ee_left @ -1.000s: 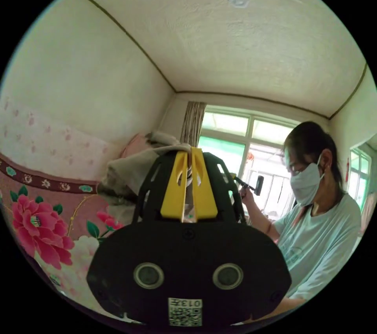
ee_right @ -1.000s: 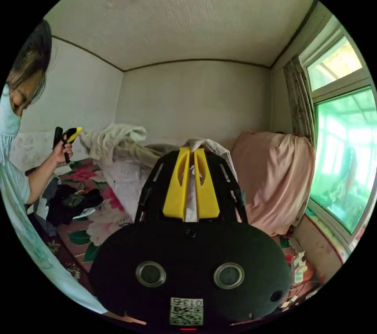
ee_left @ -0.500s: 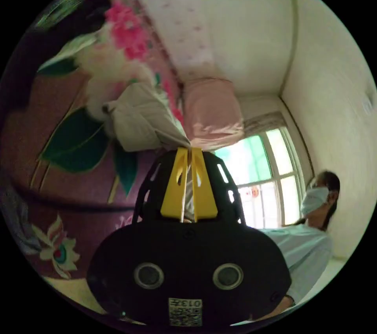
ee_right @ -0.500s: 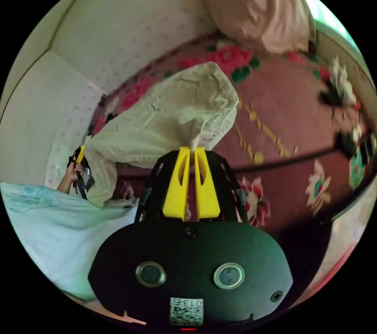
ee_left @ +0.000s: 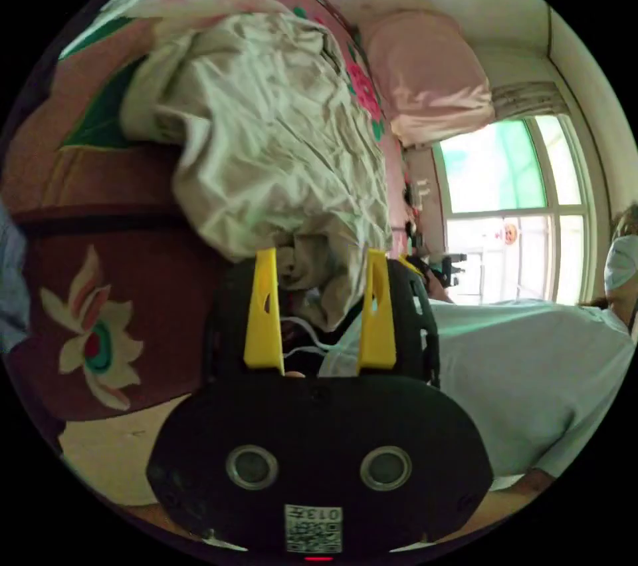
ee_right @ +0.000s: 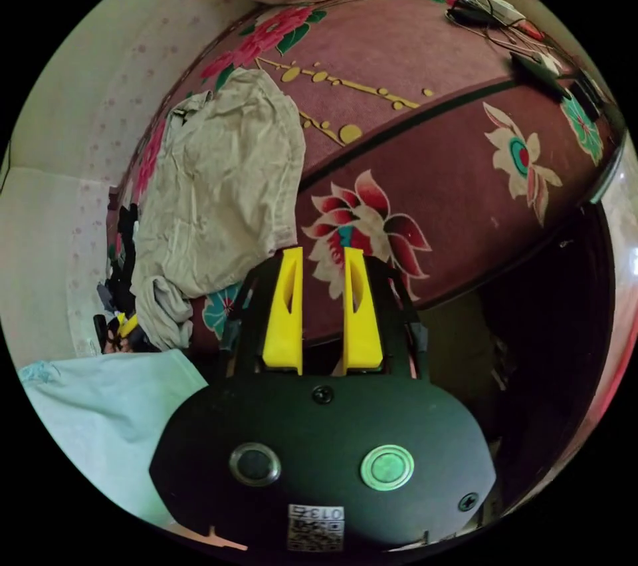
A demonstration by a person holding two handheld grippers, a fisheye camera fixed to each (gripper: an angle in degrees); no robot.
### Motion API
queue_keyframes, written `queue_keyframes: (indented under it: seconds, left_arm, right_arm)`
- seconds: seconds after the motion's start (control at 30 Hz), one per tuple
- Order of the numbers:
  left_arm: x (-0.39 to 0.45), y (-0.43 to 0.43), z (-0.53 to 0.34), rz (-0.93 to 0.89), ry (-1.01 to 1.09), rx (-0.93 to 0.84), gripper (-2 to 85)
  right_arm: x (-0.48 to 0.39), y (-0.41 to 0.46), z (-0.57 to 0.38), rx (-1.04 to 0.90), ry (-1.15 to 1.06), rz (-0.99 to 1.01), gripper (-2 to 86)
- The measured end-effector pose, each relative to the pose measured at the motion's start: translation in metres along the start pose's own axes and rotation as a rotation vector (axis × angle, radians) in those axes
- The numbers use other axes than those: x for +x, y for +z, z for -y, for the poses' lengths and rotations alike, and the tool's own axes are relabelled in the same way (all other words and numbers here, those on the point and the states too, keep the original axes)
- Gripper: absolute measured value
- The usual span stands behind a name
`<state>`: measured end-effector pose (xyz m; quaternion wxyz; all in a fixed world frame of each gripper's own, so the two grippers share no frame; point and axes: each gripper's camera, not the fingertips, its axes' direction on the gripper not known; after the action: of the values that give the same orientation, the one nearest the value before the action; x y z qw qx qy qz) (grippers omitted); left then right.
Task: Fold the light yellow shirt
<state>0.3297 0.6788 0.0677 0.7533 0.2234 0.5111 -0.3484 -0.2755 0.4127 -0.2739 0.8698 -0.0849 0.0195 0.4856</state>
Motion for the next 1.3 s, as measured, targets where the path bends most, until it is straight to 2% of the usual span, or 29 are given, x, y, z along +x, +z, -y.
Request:
queue_keyframes:
  seconds: [0.07,0.13,0.2,0.23,0.27,0.37,0.43,0.5,0.6,0.73,0.83,0.93,1.0,1.03,1.1,1.17,1.2,1.27,1.3]
  left_arm:
    - [0.034,0.055,0.025,-0.032,0.077,-0.139,19.1]
    - [0.052,0.095,0.040,0.052,0.123,-0.257,18.5]
    - [0.058,0.129,0.054,0.139,0.134,-0.368,14.8]
    - [0.058,0.141,0.061,0.154,0.116,-0.408,9.9]
    - [0.058,0.144,0.067,0.102,0.099,-0.423,3.3]
    - [0.080,0.123,0.073,-0.052,0.204,-0.465,2.0]
    - [0.098,0.094,0.064,-0.117,0.302,-0.511,1.6]
    - [0.102,0.062,0.047,-0.191,0.307,-0.557,1.3]
    - [0.077,0.030,0.000,-0.307,0.148,-0.631,0.8]
    - [0.003,0.061,-0.091,-0.165,-0.207,-0.870,0.2]
    - [-0.040,0.089,-0.127,-0.119,-0.434,-0.814,0.4]
    - [-0.022,0.106,-0.130,-0.152,-0.354,-0.840,2.6]
    - [-0.015,0.096,-0.130,-0.216,-0.327,-0.791,8.1]
    - [-0.016,0.079,-0.127,-0.282,-0.340,-0.709,10.0]
    - [-0.015,0.037,-0.110,-0.300,-0.300,-0.499,11.7]
    - [-0.012,-0.026,-0.073,-0.160,-0.220,-0.169,12.7]
    - [-0.013,-0.038,-0.063,-0.116,-0.215,-0.090,13.1]
    - [-0.021,-0.061,-0.023,-0.056,-0.201,0.164,14.8]
    - [-0.025,-0.062,-0.012,-0.064,-0.206,0.214,15.3]
  right_arm:
    - [-0.009,0.009,0.022,-0.001,-0.019,0.007,9.3]
    - [-0.014,0.018,0.039,-0.008,-0.020,0.068,9.4]
    - [-0.018,0.025,0.053,-0.020,-0.016,0.132,9.2]
    - [-0.024,0.031,0.061,-0.038,-0.027,0.152,8.5]
    - [-0.030,0.037,0.068,-0.067,-0.044,0.169,7.5]
    - [-0.048,0.032,0.085,-0.138,-0.089,0.155,4.3]
    - [-0.062,0.006,0.090,-0.088,-0.169,0.161,3.4]
    - [-0.075,-0.024,0.091,-0.045,-0.257,0.166,2.7]
    - [-0.085,-0.059,0.092,-0.014,-0.337,0.144,1.8]
    - [-0.095,-0.043,0.093,-0.112,-0.361,-0.026,1.2]
    - [-0.103,0.009,0.090,-0.270,-0.365,-0.137,1.0]
    - [-0.116,0.036,0.080,-0.366,-0.395,-0.262,0.8]
    - [-0.120,0.032,0.081,-0.353,-0.385,-0.268,0.7]
    - [-0.121,0.029,0.084,-0.351,-0.363,-0.283,0.6]
    - [-0.123,0.022,0.087,-0.341,-0.333,-0.313,0.5]
    - [-0.121,0.014,0.085,-0.315,-0.300,-0.642,0.4]
    - [-0.120,0.011,0.084,-0.312,-0.300,-0.665,0.5]
    - [-0.120,-0.012,0.085,-0.248,-0.278,-0.459,0.7]
    - [-0.126,-0.019,0.085,-0.212,-0.290,-0.410,0.7]
